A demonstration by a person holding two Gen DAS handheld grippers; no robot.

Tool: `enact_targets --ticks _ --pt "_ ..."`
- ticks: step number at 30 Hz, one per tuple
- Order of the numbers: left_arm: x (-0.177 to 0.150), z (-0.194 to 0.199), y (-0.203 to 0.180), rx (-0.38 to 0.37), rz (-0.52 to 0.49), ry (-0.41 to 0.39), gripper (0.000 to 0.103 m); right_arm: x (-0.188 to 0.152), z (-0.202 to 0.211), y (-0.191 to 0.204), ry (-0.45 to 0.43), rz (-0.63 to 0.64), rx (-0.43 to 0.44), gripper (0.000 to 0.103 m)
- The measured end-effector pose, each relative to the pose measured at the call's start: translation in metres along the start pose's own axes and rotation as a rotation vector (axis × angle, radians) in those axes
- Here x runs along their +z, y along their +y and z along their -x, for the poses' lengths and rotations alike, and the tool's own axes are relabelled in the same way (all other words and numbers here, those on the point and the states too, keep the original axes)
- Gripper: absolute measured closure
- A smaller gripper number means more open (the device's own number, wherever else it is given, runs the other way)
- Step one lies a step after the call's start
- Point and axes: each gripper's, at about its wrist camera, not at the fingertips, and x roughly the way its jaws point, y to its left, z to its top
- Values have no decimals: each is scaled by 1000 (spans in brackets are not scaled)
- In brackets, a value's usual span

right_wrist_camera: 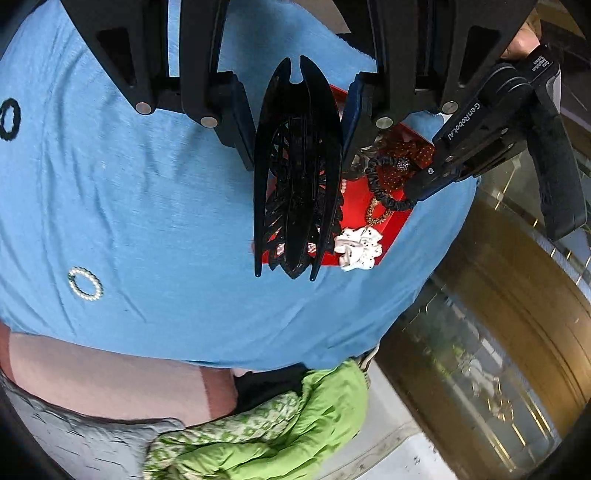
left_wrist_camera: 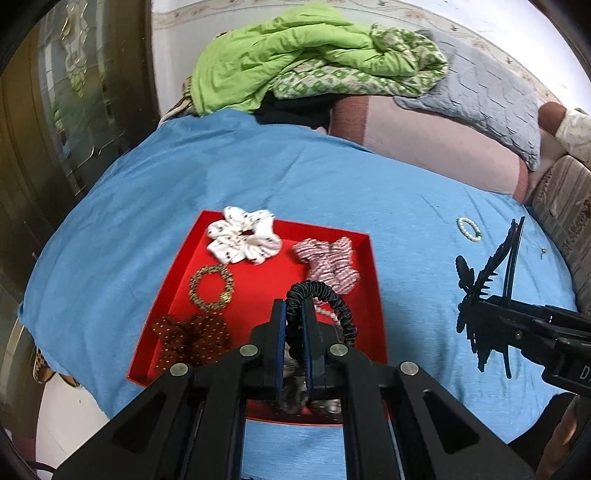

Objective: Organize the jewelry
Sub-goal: 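Carry the claw clip and black hair tie over the red tray with both grippers, then open both grippers to drop the hair tie and claw clip into the tray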

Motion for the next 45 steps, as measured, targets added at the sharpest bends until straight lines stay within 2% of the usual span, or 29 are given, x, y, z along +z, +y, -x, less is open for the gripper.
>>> enact_targets --ticks 9,17,22,35,45 --pt "-1 -15 28 5 62 27 95 12 -27 23 35 42 -4 57" --pt "8 -28 67 -16 172 37 95 22 -51 37 48 75 -4 57" --pt "14 -43 78 -29 196 43 95 30 -73 44 59 86 -3 57" --pt "21 -87 79 -34 168 108 95 47 -141 49 138 127 -37 57" --pt "19 -85 74 -1 122 110 94 47 -169 41 185 92 -41 56"
